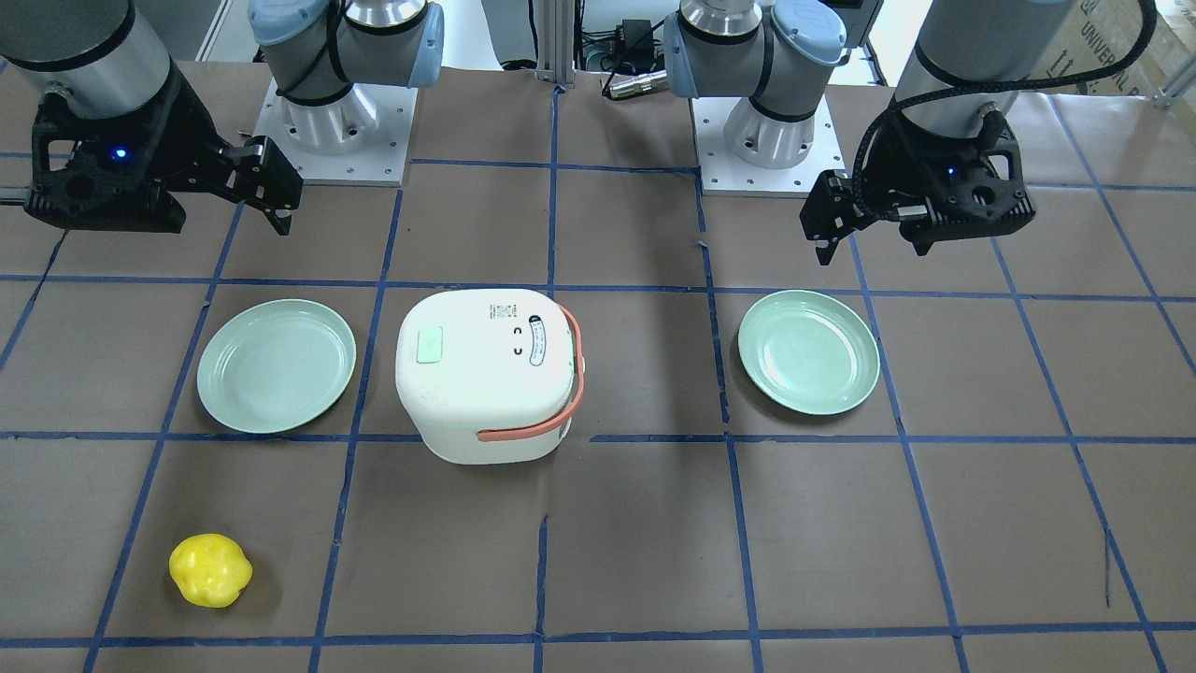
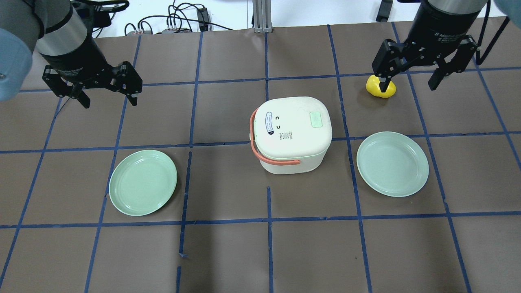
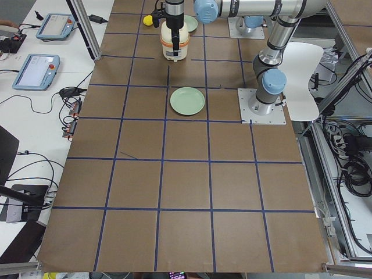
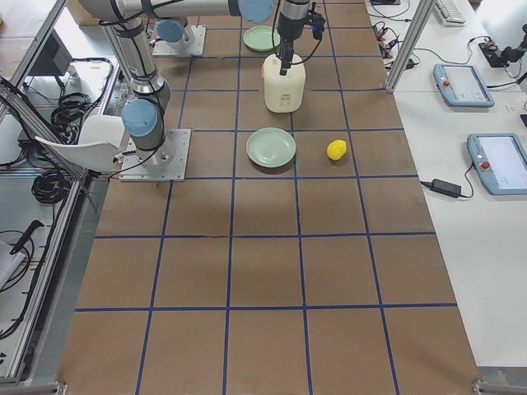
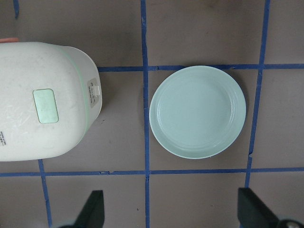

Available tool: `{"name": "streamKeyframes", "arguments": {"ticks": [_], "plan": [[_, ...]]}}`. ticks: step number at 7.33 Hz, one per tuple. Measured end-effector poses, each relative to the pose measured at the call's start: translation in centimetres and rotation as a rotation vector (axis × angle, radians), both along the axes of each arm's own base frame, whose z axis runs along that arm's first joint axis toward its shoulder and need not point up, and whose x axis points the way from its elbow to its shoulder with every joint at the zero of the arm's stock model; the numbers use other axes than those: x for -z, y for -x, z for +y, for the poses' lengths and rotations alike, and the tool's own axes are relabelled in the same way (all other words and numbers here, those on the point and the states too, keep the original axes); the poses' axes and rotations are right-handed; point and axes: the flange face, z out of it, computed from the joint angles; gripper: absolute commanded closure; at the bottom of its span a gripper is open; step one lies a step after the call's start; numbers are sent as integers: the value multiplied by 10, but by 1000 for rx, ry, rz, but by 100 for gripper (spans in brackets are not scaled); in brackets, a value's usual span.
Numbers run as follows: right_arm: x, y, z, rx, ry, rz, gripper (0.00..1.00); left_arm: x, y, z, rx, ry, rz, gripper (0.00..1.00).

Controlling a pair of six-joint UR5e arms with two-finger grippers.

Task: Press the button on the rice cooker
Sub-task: 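Move the right gripper over the white rice cooker's lid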

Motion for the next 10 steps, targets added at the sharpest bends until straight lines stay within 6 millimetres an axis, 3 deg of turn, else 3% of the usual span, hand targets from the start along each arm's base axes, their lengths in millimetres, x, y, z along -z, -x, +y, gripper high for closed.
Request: {"name": "streamKeyframes", "arguments": {"ticks": [3,4,5,7,8,10], "plan": [[-3,-8,-1,-15,16,-2,0,0,0,0,0,0,0,0],[0,-19,-3,-29,24,-12,11,0,0,0,0,0,0,0],[8,-36,-9,-21,36,-29,41,0,0,0,0,0,0,0],[35,-84,-22,13,35,-63,90,0,0,0,0,0,1,0],[53,-100,-29,8,15,-67,95,0,0,0,0,0,1,0],[79,-112,-39,10,-23,-66,95,0,0,0,0,0,1,0]]}}
